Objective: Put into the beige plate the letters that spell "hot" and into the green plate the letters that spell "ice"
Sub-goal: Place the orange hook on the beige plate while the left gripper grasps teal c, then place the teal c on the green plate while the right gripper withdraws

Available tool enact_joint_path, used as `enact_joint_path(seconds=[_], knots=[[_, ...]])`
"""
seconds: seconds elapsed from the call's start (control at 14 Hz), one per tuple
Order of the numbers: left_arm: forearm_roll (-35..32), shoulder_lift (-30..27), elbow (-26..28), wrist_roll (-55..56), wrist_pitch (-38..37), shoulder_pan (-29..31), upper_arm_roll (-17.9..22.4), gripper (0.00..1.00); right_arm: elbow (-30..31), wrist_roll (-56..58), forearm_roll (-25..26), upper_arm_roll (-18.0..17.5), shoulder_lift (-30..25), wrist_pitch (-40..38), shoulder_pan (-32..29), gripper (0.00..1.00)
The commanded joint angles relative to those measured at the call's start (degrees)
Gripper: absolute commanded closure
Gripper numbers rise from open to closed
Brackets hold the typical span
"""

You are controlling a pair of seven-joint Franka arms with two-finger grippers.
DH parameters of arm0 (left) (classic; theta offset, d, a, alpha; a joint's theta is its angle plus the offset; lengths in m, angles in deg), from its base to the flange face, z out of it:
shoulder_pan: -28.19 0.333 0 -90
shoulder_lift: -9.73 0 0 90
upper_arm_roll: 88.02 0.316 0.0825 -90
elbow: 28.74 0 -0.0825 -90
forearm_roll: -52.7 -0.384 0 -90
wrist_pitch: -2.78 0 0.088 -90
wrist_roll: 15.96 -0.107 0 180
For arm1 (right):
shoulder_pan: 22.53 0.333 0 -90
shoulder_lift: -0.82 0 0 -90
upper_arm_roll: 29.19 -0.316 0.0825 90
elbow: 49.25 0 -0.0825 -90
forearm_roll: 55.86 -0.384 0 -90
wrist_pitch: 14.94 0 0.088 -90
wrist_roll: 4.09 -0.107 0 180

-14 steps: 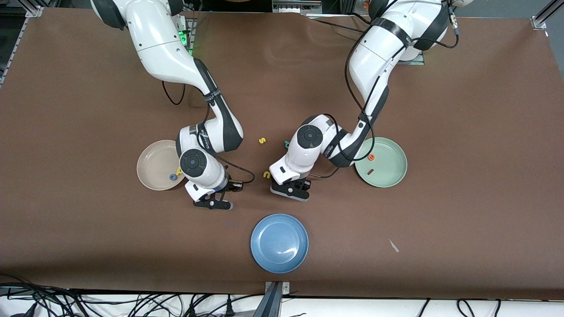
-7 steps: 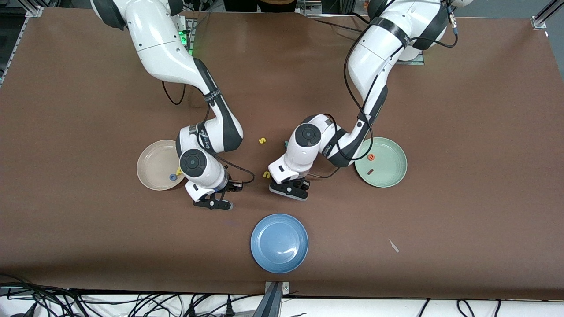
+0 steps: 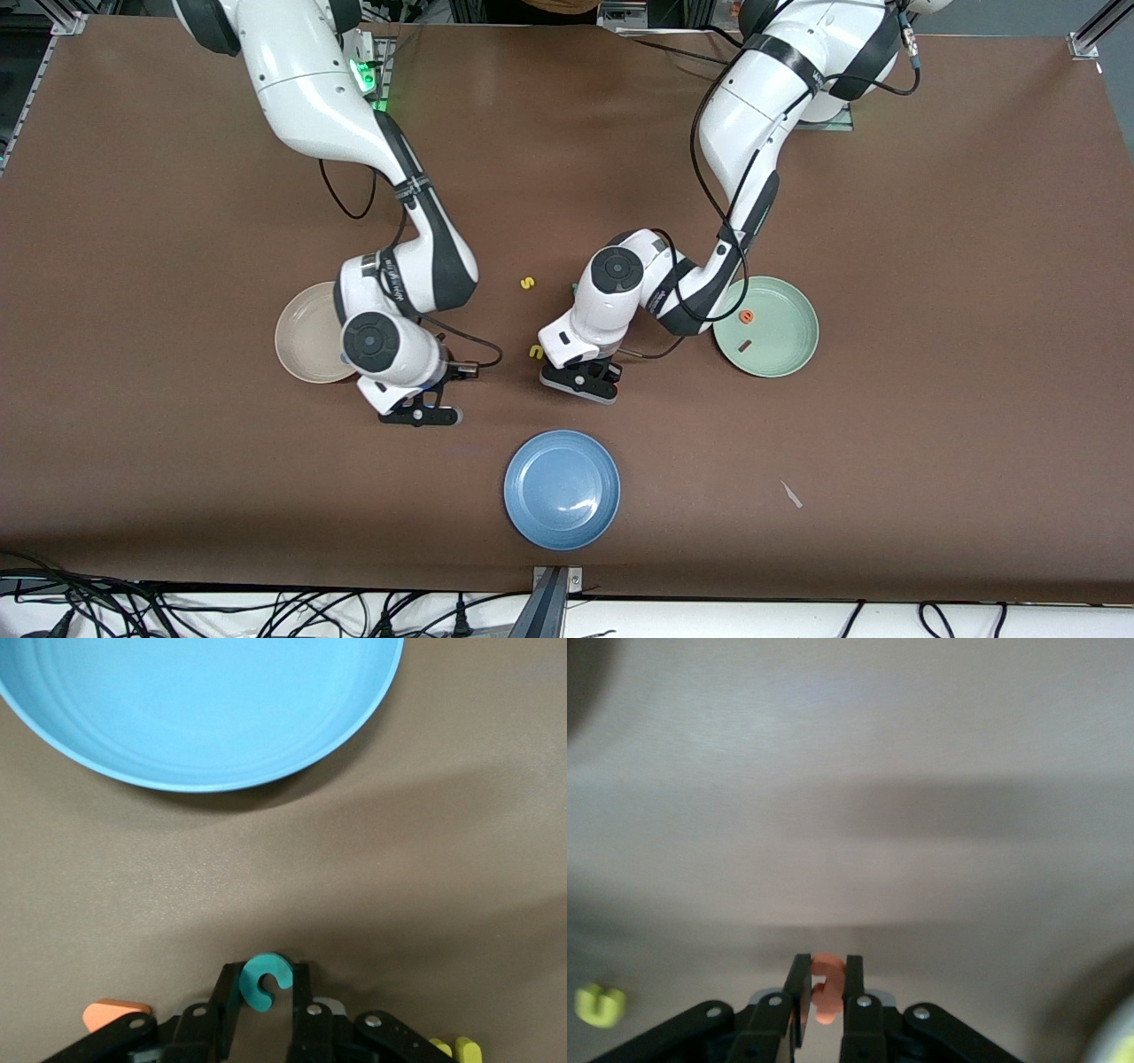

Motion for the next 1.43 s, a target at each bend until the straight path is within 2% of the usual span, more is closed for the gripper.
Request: enact_joint_path(seconds=[0.0, 0.21, 0.5, 0.64, 0.71, 0.79, 0.86, 1.0, 1.14, 1.21, 1.36], knots=[[-1.77, 1.09, -1.27, 0.20, 0.44, -0.20, 0.21, 0.81, 7.79, 8.58, 0.69, 2.54, -7.41, -2.13, -0.84, 0.95], [-1.77, -1.36, -0.93, 0.11, -1.31, 0.32, 0.12, 0.81, 18.41, 15.88, 1.32, 5.62, -14.35, -0.64, -0.76, 0.95], [-1.77, -5.23, -0.92, 0.02, -9.47, 0.76, -0.05, 0.81, 36.78, 26.07, 2.55, 7.56, -22.27, 16.55, -0.84, 0.95], [-1.51, -7.60, -0.92, -2.16, -15.62, 1.81, -0.32, 0.81, 40.59, 30.30, 2.37, 7.83, -22.55, 22.54, -0.85, 0.95], [-1.16, -9.09, -0.84, -4.35, -19.13, 2.60, -0.32, 0.81, 40.86, 31.71, 2.29, 8.09, -22.46, 23.35, -1.02, 0.87], [-0.89, -10.58, -0.83, -7.33, -22.99, 3.74, -0.32, 0.81, 40.17, 30.59, 1.85, 8.00, -22.46, 22.93, -0.76, 0.23], [-0.63, -12.08, -0.75, -10.84, -26.16, 5.15, -0.58, 0.81, 38.51, 28.40, 2.02, 7.83, -22.55, 21.36, -0.76, 0.00], [4.09, -14.81, 0.56, -18.92, -30.48, 10.93, -3.38, 0.80, 32.28, 22.79, 2.02, 7.74, -21.94, 11.20, -0.23, 0.00], [5.00, -18.23, 3.02, -26.92, -35.05, 15.69, -4.89, 0.80, 27.78, 18.47, 2.11, 7.65, -21.85, 4.14, -0.23, 0.00], [5.17, -20.07, 5.03, -29.40, -37.34, 17.19, -5.15, 0.81, 26.29, 17.93, 2.46, 7.56, -21.85, 1.94, -0.14, 0.00], [5.17, -24.20, 12.75, -31.70, -37.97, 19.39, -5.15, 0.82, 24.08, 16.88, 2.63, 7.56, -21.85, -2.02, 0.21, 0.00]])
